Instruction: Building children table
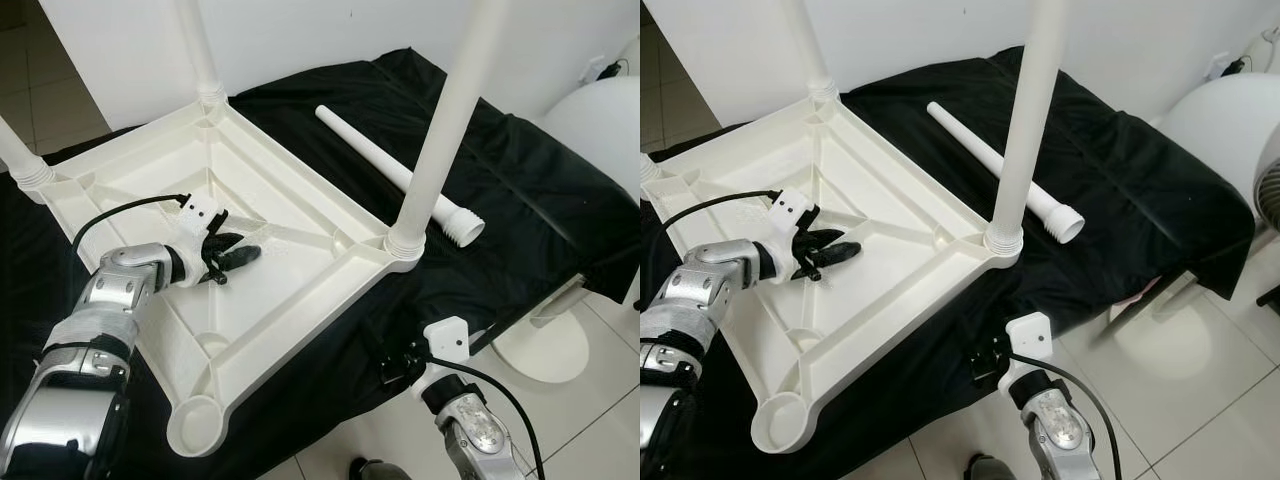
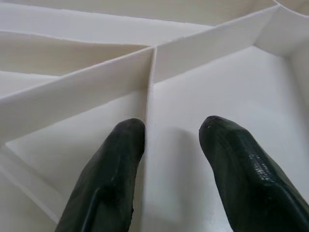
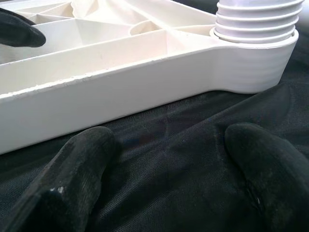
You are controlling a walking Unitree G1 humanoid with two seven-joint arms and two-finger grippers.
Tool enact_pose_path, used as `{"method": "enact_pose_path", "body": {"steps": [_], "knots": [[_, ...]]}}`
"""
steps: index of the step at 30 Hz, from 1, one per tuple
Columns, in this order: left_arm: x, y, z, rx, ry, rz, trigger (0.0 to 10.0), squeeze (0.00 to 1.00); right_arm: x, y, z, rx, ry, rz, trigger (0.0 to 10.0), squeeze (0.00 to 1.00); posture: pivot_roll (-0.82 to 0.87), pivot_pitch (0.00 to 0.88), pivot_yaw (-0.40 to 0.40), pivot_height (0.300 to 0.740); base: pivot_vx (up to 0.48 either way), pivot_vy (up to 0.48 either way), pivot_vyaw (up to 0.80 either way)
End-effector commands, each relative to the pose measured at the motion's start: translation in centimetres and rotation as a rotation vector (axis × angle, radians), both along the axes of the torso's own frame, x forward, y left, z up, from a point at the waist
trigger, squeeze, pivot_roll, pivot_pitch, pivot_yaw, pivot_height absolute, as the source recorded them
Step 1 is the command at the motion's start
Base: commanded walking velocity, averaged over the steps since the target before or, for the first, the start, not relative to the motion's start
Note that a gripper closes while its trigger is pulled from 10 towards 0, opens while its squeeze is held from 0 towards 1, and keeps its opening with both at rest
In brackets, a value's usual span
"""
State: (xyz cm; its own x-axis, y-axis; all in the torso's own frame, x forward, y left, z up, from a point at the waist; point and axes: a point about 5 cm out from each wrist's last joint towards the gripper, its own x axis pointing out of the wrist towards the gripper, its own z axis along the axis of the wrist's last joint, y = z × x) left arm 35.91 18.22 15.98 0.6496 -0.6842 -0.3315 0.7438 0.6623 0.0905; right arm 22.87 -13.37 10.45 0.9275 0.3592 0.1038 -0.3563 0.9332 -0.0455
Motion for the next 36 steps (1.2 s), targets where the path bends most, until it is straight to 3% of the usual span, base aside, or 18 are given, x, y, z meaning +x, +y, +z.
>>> {"method": "enact_pose_path", "body": {"steps": [1,8,9,10,13,14,15,16,20,26,34,35,36], "knots": [[-1.8,0.5,-2.8,0.042,0.125,-0.098,10.0,0.00,-0.1,0.1,-0.7,0.000,0.031,0.009,10.0,0.00,-0.12,0.127,0.051,0.740,0.000,0.000,0.00],[-3.1,-0.2,-1.5,-0.061,0.129,-0.200,10.0,0.00,0.0,0.1,-0.8,0.000,0.030,0.013,10.0,0.00,-0.12,0.125,0.048,0.740,0.000,0.000,0.00],[-3.1,-0.2,-0.9,-0.086,0.112,-0.201,10.0,0.28,0.0,0.1,-0.7,0.000,0.027,0.013,10.0,0.00,-0.12,0.124,0.046,0.740,0.000,0.000,0.00],[-3.1,-0.2,-0.4,-0.105,0.092,-0.193,10.0,0.62,0.1,0.0,-0.6,0.002,0.023,0.012,10.0,0.00,-0.11,0.124,0.045,0.740,0.000,0.000,0.00],[-3.0,-0.1,0.3,-0.125,0.063,-0.173,10.0,0.58,0.1,0.0,-0.5,-0.001,0.014,0.007,10.0,0.00,-0.11,0.123,0.044,0.740,0.000,0.000,0.00],[-3.0,0.1,1.1,-0.146,0.028,-0.154,10.0,0.18,0.3,-0.1,-0.4,0.002,0.006,0.004,10.0,0.00,-0.11,0.120,0.040,0.740,0.000,0.000,0.00],[-3.0,0.1,1.1,-0.146,0.028,-0.154,10.0,0.18,0.3,-0.1,-0.4,0.002,0.006,0.004,10.0,0.00,-0.11,0.120,0.040,0.740,0.000,0.000,0.00],[-3.2,0.4,1.8,-0.162,0.003,-0.145,10.0,0.00,0.4,0.0,-0.2,0.008,-0.001,0.001,10.0,0.00,-0.10,0.117,0.039,0.740,0.000,0.000,0.00],[-3.5,0.6,2.4,-0.169,-0.015,-0.140,10.0,0.00,0.6,-0.1,0.1,0.014,-0.013,-0.005,10.0,0.00,-0.10,0.117,0.036,0.740,0.000,0.000,0.00],[-4.1,1.4,4.7,-0.251,-0.087,-0.106,10.0,0.00,1.6,-1.1,1.3,0.011,-0.084,-0.115,10.0,0.00,-0.09,0.113,0.029,0.740,0.000,0.000,0.00],[-3.4,2.0,6.1,-0.301,-0.162,0.020,10.0,0.00,2.6,-2.4,1.9,0.032,-0.106,-0.235,10.0,0.00,-0.07,0.105,0.024,0.740,0.000,0.000,0.00],[-2.6,2.5,6.0,-0.281,-0.171,0.110,10.0,0.00,2.8,-2.6,2.1,0.040,-0.112,-0.263,10.0,0.00,-0.07,0.103,0.025,0.740,0.000,0.000,0.00],[-2.6,2.5,6.0,-0.281,-0.171,0.110,10.0,0.00,2.8,-2.6,2.1,0.040,-0.112,-0.263,10.0,0.00,-0.07,0.103,0.025,0.740,0.000,0.000,0.00]]}}
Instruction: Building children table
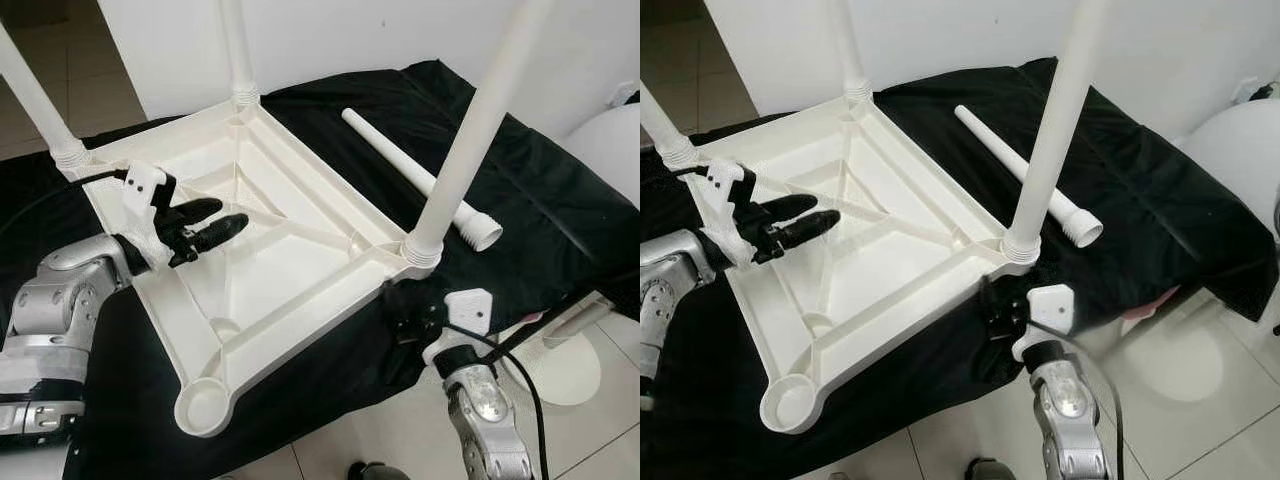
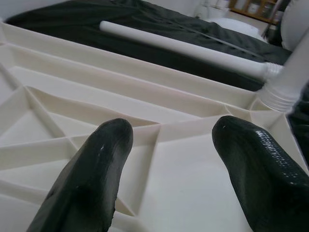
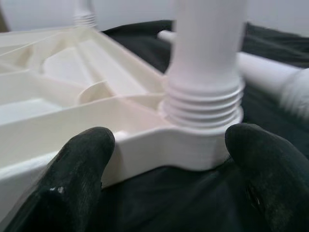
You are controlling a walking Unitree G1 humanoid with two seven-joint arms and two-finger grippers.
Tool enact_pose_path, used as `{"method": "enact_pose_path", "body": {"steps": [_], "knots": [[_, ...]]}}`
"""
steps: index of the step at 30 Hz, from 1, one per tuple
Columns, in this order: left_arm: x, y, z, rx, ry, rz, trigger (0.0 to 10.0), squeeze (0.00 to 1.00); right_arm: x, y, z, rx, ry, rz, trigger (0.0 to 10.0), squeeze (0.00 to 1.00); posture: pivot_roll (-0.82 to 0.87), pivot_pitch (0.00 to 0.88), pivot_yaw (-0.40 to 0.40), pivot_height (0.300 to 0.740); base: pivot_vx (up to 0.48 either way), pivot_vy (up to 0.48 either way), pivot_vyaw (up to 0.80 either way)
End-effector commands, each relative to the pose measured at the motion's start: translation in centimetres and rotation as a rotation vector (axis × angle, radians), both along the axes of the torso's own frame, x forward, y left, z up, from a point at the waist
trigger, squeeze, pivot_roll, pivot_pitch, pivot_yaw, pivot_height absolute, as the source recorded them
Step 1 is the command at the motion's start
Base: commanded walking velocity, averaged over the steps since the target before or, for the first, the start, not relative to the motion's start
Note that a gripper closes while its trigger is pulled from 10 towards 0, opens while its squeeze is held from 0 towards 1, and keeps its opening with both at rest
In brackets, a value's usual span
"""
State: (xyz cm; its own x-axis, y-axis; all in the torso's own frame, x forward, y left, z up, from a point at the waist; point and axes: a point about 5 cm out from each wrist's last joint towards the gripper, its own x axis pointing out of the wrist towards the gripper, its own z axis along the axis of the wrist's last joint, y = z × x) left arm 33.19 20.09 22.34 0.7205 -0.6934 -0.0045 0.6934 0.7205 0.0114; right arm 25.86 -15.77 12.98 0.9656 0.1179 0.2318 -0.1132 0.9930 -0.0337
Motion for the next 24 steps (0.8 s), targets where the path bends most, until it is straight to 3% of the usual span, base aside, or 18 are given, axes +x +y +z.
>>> {"method": "enact_pose_path", "body": {"steps": [1,2,3,4,5,6,18,21,24], "knots": [[0.9,1.3,-0.5,0.029,0.020,0.144,10.0,0.00,0.0,-0.2,-0.2,0.011,0.003,-0.033,10.0,0.00,-0.07,0.102,0.026,0.740,0.000,0.000,0.00],[0.9,1.3,-0.5,0.029,0.020,0.144,10.0,0.00,0.0,-0.2,-0.2,0.011,0.003,-0.033,10.0,0.00,-0.07,0.102,0.026,0.740,0.000,0.000,0.00],[1.6,2.0,-0.7,0.053,0.030,0.223,10.0,0.00,0.0,-0.1,0.2,0.022,-0.014,-0.042,10.0,0.00,-0.07,0.101,0.028,0.740,0.000,0.000,0.00],[1.6,2.0,-0.7,0.053,0.030,0.223,10.0,0.00,0.0,-0.1,0.2,0.022,-0.014,-0.042,10.0,0.00,-0.07,0.101,0.028,0.740,0.000,0.000,0.00],[2.2,2.9,-1.2,0.100,0.055,0.311,10.0,0.00,-0.1,0.4,0.7,0.021,-0.041,-0.025,10.0,0.00,-0.07,0.100,0.029,0.740,0.000,0.000,0.00],[2.3,3.2,-1.3,0.109,0.066,0.327,10.0,0.00,-0.2,0.7,0.8,0.011,-0.048,-0.014,10.0,0.00,-0.07,0.100,0.029,0.740,0.000,0.000,0.00],[2.8,3.3,-2.7,0.226,0.089,0.347,10.0,0.00,-0.6,0.6,1.1,0.017,-0.074,-0.027,10.0,0.00,-0.08,0.094,0.031,0.740,0.000,0.000,0.00],[2.9,3.1,-4.1,0.350,0.100,0.326,10.0,0.00,0.0,-0.1,1.8,0.023,-0.093,-0.063,10.0,0.00,-0.08,0.092,0.031,0.740,0.000,0.000,0.00],[3.0,3.1,-4.4,0.377,0.102,0.324,10.0,0.00,0.0,-0.2,1.9,0.024,-0.095,-0.068,10.0,0.00,-0.08,0.092,0.031,0.740,0.000,0.000,0.00]]}}
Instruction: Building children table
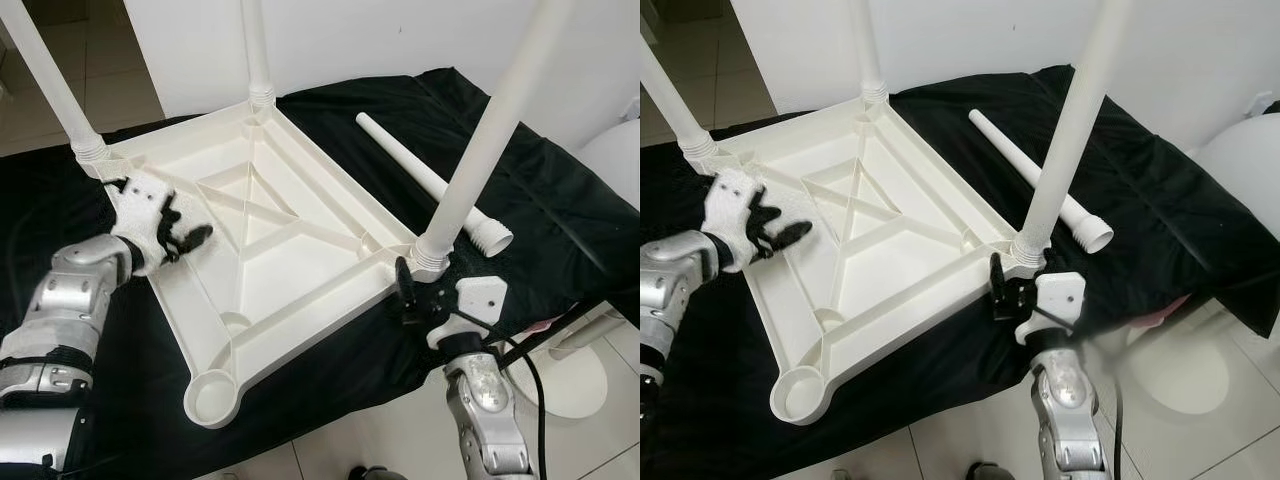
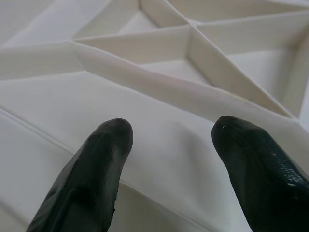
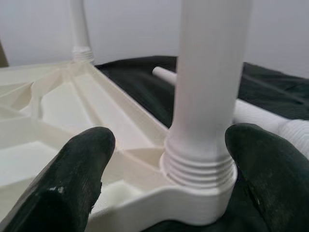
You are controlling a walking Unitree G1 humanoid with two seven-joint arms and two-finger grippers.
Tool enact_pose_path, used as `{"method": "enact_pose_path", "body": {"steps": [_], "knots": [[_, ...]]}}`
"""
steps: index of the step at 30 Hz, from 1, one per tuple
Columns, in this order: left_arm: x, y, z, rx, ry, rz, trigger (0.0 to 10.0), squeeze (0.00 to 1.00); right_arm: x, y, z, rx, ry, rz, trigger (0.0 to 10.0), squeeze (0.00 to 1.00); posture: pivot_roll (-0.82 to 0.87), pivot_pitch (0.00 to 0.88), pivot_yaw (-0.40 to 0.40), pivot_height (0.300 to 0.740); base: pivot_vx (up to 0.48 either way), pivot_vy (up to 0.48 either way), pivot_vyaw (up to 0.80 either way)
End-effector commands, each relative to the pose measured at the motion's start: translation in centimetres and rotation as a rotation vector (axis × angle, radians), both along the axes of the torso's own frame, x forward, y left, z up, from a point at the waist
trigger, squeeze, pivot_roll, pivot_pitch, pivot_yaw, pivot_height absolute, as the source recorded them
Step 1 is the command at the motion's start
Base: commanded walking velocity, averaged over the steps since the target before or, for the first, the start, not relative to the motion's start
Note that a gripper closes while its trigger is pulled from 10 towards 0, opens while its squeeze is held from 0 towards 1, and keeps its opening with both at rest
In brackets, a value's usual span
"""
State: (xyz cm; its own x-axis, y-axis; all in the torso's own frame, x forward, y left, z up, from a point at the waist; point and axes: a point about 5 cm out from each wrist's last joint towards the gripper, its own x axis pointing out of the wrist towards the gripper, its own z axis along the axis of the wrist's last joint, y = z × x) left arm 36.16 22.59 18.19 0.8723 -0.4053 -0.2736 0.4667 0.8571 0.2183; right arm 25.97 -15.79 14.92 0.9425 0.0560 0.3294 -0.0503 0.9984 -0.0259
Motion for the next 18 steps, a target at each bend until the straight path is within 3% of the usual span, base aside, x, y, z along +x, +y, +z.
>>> {"method": "enact_pose_path", "body": {"steps": [1,5,9,18], "knots": [[-0.1,0.6,-0.8,0.118,0.014,0.002,10.0,0.00,-0.1,-0.3,0.0,0.009,0.005,-0.024,10.0,0.00,-0.08,0.089,0.028,0.740,0.000,0.000,0.00],[-0.3,0.6,-1.1,0.166,0.023,-0.017,10.0,0.00,-0.1,-0.3,0.0,0.009,0.004,-0.035,10.0,0.00,-0.08,0.089,0.028,0.740,0.000,0.000,0.00],[-1.3,-0.2,-2.1,0.282,0.039,-0.172,10.0,0.00,0.1,-0.5,0.0,0.049,0.017,-0.048,10.0,0.00,-0.08,0.086,0.032,0.740,0.000,0.000,0.00],[-3.0,-1.3,-3.5,0.366,0.099,-0.345,10.0,0.00,0.8,-0.5,-0.1,0.055,0.038,-0.016,10.0,0.00,-0.07,0.082,0.032,0.740,0.000,0.000,0.00]]}}
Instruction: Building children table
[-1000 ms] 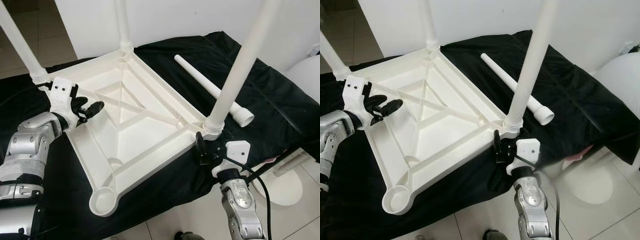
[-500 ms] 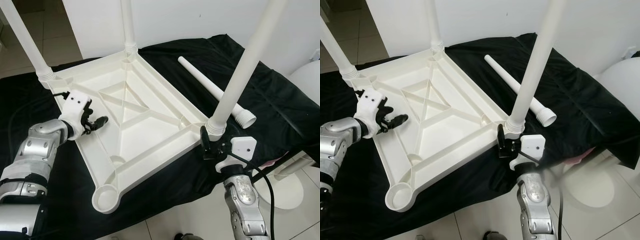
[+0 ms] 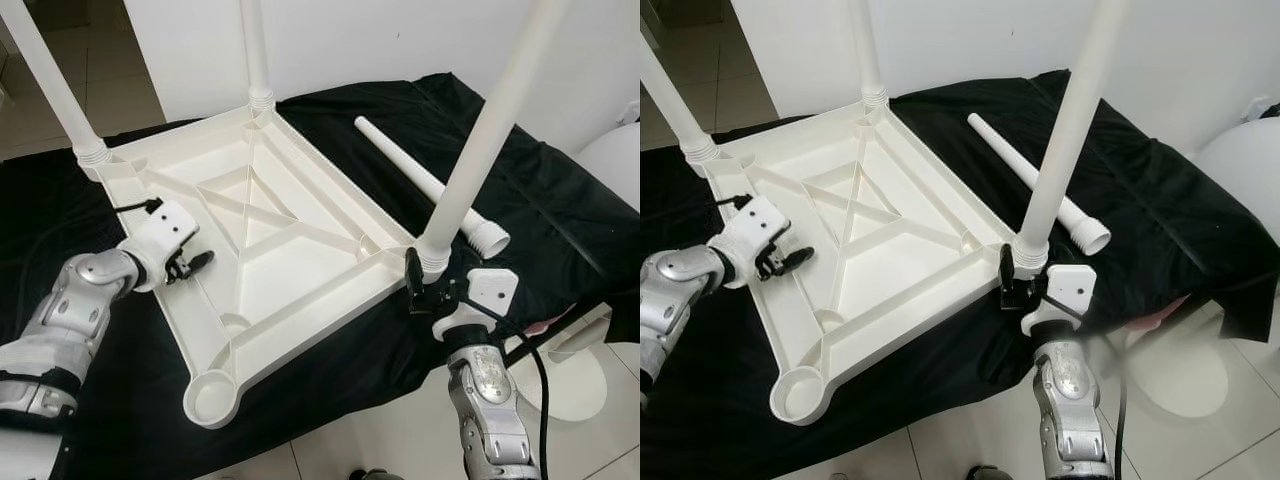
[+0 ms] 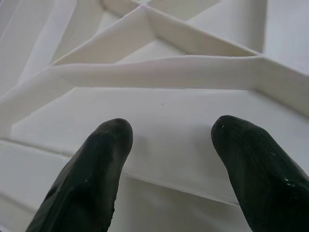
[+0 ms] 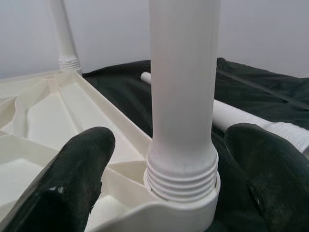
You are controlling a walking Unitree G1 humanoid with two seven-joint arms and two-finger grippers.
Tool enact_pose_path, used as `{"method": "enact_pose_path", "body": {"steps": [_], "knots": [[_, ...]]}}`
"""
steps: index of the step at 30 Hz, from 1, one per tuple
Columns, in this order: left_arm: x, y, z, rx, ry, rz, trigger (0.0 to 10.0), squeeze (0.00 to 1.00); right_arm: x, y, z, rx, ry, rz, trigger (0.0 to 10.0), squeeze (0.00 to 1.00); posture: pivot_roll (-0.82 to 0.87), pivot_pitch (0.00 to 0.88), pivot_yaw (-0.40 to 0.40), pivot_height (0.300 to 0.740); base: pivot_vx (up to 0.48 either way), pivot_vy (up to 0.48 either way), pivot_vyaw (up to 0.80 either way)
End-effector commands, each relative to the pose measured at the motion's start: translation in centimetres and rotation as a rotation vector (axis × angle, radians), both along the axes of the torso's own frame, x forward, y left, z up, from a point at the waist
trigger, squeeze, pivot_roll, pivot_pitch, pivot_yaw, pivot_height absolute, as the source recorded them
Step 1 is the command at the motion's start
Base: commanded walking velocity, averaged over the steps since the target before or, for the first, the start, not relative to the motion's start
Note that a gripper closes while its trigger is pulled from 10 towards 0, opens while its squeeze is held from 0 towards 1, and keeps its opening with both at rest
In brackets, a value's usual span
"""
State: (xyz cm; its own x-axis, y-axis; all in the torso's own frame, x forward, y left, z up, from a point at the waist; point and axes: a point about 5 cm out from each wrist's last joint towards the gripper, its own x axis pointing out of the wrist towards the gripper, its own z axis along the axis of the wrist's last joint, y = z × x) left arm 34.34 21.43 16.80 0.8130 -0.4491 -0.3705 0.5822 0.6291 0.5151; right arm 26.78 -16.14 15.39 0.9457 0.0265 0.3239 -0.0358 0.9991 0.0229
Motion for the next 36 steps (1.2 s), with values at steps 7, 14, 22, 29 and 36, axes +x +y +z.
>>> {"method": "enact_pose_path", "body": {"steps": [7,14,22,29,36], "knots": [[-2.1,-0.7,-2.6,0.065,0.219,-0.202,10.0,0.00,0.4,-0.6,-0.6,0.016,0.037,-0.019,10.0,0.00,-0.07,0.080,0.025,0.740,0.000,0.000,0.00],[-3.0,-1.4,-2.4,0.080,0.216,-0.267,10.0,0.00,1.2,-1.0,-0.7,0.074,0.061,0.003,10.0,1.00,-0.06,0.072,0.017,0.740,0.000,0.000,0.00],[-3.5,-2.0,-2.3,0.095,0.219,-0.305,10.0,0.00,2.8,-1.8,-0.5,0.059,0.106,0.034,10.0,0.00,-0.06,0.069,0.017,0.740,0.000,0.000,0.00],[-4.0,-2.5,-2.4,0.105,0.229,-0.332,10.0,0.00,4.3,-2.1,-0.8,0.024,0.169,0.094,10.0,0.00,-0.06,0.064,0.021,0.740,0.000,0.000,0.00],[-4.7,-3.1,-2.2,0.100,0.242,-0.368,10.0,0.00,5.3,-2.1,-0.5,-0.033,0.168,0.129,10.0,0.00,-0.06,0.070,0.024,0.740,0.000,0.000,0.00]]}}
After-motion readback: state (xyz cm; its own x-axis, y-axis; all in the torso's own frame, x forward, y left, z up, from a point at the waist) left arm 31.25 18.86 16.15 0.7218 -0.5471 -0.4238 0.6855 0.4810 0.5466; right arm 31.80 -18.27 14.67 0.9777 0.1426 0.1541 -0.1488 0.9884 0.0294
